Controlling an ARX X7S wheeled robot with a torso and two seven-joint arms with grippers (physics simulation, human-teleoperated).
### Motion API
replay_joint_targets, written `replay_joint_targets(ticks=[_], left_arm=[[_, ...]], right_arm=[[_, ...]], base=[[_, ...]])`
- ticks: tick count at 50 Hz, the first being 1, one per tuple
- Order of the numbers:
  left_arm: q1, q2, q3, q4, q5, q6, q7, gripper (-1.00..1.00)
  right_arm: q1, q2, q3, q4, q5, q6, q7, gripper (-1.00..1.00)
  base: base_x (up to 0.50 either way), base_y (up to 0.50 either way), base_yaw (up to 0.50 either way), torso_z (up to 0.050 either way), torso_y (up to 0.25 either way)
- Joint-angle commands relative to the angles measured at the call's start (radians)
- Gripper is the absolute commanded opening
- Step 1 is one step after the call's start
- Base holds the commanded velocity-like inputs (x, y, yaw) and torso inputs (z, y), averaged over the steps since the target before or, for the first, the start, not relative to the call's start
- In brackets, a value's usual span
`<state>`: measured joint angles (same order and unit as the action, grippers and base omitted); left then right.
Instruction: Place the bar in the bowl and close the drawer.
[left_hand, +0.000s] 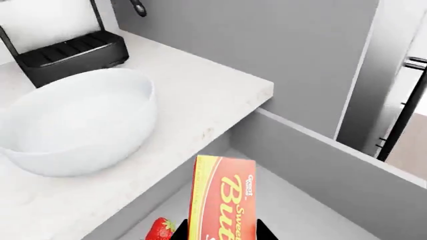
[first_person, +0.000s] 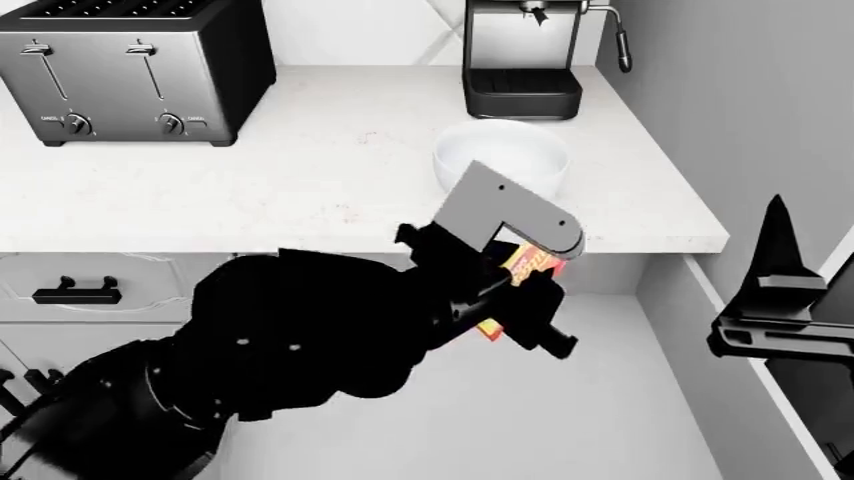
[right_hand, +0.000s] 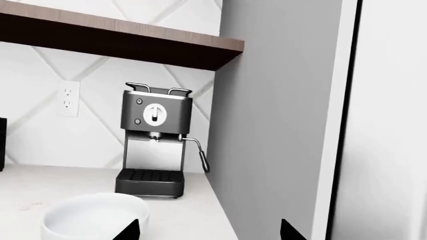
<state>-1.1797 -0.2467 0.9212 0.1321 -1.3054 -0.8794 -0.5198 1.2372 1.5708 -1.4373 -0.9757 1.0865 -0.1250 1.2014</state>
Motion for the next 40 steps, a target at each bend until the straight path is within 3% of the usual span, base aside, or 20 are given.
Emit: replay_joint_targets(ticks=[1,16,18,23,26,40], left_arm=[[-0.235,0.027,-0.1,-0.128,0.044,0.029,0.015,-1.0],[-0.489,0.236,-0.045,-0.712,0.247,0.191,0.238,-1.0],[-0.535,0.246,0.057,-0.817,0.173,0.283,0.245,-1.0],[-0.667,0.247,0.52,-0.977,-0.222,0.551,0.244,-1.0],[-0.682,0.247,0.633,-0.994,-0.306,0.609,0.241,-1.0],[-0.591,0.247,0.651,-1.026,-0.26,0.639,0.21,-1.0]], right_arm=[[-0.003,0.0,0.003,0.001,-0.005,-0.014,-0.004,1.0],[-0.022,0.0,-0.01,0.005,-0.031,-0.074,-0.015,1.0],[-0.042,0.0,-0.03,0.022,-0.053,-0.104,-0.025,1.0],[-0.06,0.0,-0.046,0.043,-0.066,-0.136,-0.04,1.0],[-0.065,0.0,-0.049,0.046,-0.073,-0.142,-0.04,1.0],[-0.105,0.0,-0.085,0.075,-0.123,-0.219,-0.033,1.0]], base=[[0.0,0.0,0.0,0.0,0.0],[0.0,0.0,0.0,0.0,0.001],[0.0,0.0,0.0,0.0,0.0],[0.0,0.0,0.0,0.0,0.0],[0.0,0.0,0.0,0.0,0.003],[0.0,0.0,0.0,0.0,0.001]])
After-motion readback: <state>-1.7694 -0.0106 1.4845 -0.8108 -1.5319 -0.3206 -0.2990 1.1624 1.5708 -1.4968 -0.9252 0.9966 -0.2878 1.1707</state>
